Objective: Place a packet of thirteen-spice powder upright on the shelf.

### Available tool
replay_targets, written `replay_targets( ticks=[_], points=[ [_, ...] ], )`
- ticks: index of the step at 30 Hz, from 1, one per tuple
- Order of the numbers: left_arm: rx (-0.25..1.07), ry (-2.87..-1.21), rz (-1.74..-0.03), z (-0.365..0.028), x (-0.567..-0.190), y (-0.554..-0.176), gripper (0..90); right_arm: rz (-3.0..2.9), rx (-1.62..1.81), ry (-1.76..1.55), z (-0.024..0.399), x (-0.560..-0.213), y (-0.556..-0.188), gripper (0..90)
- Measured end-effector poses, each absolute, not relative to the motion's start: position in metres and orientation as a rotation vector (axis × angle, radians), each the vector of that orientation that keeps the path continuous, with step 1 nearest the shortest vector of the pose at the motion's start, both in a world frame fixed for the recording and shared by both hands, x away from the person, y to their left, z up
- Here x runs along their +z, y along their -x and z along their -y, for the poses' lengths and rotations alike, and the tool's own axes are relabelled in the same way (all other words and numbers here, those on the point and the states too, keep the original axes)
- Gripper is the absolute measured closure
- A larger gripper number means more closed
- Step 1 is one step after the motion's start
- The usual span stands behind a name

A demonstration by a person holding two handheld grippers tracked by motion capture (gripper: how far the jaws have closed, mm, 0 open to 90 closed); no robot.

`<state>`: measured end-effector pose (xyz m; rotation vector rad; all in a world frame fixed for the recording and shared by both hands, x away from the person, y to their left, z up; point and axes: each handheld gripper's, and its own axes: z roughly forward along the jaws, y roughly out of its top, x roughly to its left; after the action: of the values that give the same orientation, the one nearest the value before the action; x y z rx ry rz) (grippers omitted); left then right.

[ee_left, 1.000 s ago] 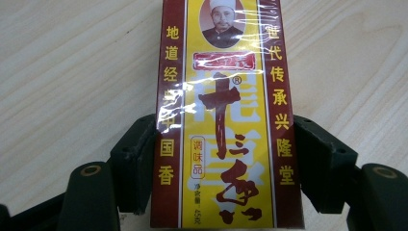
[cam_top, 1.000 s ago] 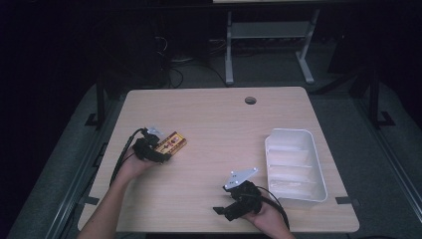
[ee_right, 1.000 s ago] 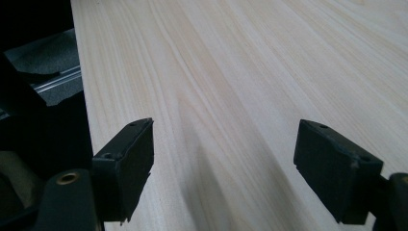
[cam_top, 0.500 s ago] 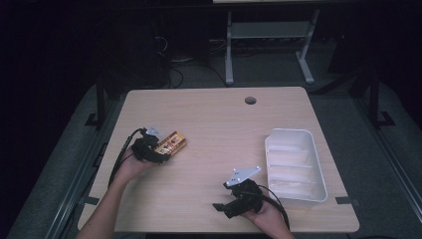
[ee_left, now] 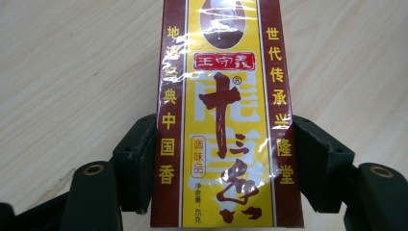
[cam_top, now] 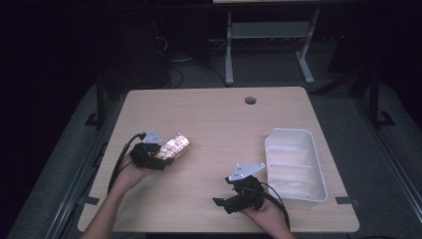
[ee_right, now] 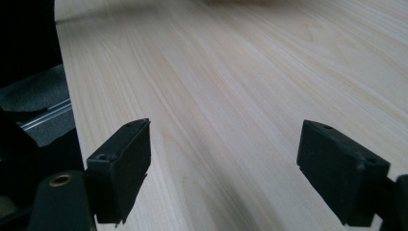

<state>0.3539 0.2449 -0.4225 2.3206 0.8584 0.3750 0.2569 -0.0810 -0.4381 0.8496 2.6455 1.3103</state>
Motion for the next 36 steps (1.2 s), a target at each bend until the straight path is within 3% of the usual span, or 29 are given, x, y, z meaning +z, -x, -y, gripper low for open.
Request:
replay_targets(
  ticks=[12,36],
  points=[
    [0.394,-2.303,-0.771,-0.235,-0.417,-0.322,32.4,-2.636,1.309,-0.887,0.082,-0.435,-0.259,13.9],
    [0.390,-2.255,-0.650,-0.219,-0.423,-0.272,32.4,-2.603,1.340,-0.953,0.083,-0.430,-0.262,13.9]
  ],
)
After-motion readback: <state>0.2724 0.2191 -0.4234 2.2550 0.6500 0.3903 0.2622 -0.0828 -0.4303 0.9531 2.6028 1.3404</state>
